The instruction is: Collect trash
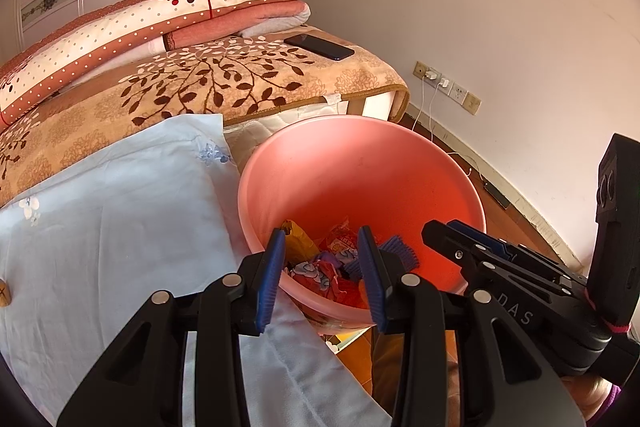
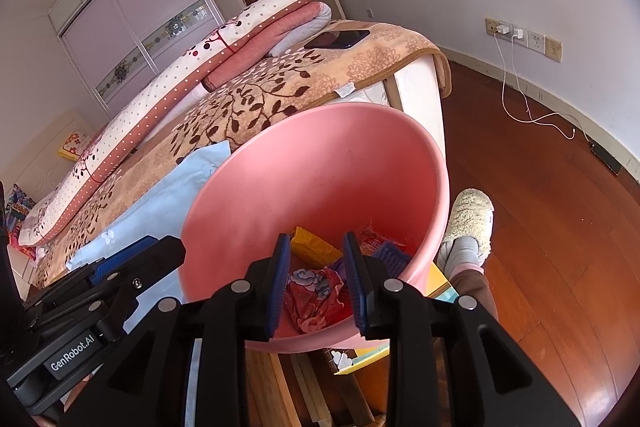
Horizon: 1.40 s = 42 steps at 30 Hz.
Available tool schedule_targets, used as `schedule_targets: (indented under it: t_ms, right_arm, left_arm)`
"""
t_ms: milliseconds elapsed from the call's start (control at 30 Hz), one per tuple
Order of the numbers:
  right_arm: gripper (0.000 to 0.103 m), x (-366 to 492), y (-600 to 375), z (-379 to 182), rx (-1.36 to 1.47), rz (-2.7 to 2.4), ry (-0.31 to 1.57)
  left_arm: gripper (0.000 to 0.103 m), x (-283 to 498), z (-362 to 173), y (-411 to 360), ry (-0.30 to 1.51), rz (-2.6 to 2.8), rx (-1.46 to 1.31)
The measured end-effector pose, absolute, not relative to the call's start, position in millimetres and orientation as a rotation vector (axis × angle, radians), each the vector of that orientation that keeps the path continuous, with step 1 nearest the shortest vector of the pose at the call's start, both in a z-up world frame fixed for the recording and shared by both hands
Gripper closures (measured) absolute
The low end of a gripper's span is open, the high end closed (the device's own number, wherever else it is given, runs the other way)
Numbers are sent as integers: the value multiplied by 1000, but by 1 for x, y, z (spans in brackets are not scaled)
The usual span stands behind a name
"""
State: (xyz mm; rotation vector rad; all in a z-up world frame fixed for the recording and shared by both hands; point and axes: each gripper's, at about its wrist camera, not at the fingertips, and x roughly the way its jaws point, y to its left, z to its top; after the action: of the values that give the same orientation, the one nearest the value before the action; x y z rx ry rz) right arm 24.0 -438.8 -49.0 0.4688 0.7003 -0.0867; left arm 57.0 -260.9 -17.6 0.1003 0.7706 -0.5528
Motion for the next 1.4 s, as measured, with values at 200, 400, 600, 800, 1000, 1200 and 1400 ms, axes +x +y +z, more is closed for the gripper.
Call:
schedule_targets:
  t_ms: [200,400,600,800,1000,1200,1400]
  right_arm:
    - [76,23,-439,-48,461,-86,696]
    - [76,21,-439,-47,458,-88,684]
    - [72,18,-440,-44,452,-98,667]
    - [68,16,-439,-41,438,-104,649]
    - [68,16,-437,-39,430,-106,633]
    - [66,10,-433,-35,403,-120,608]
    - [51,0,-426,-28,360,-137,557]
  left_arm:
    - [65,57,-18,-261,770,-553,101]
    - [65,58,-18,-261,768,-551,101]
    - [65,61,-15,-263,759,-548,102]
    - [65,65,-13,-265,736,-545,94]
    - [65,63,-9,-263,697,-545,80]
    - [65,59,-3,-261,631,-535,75]
    - [65,57,1,-256,614,-531,54]
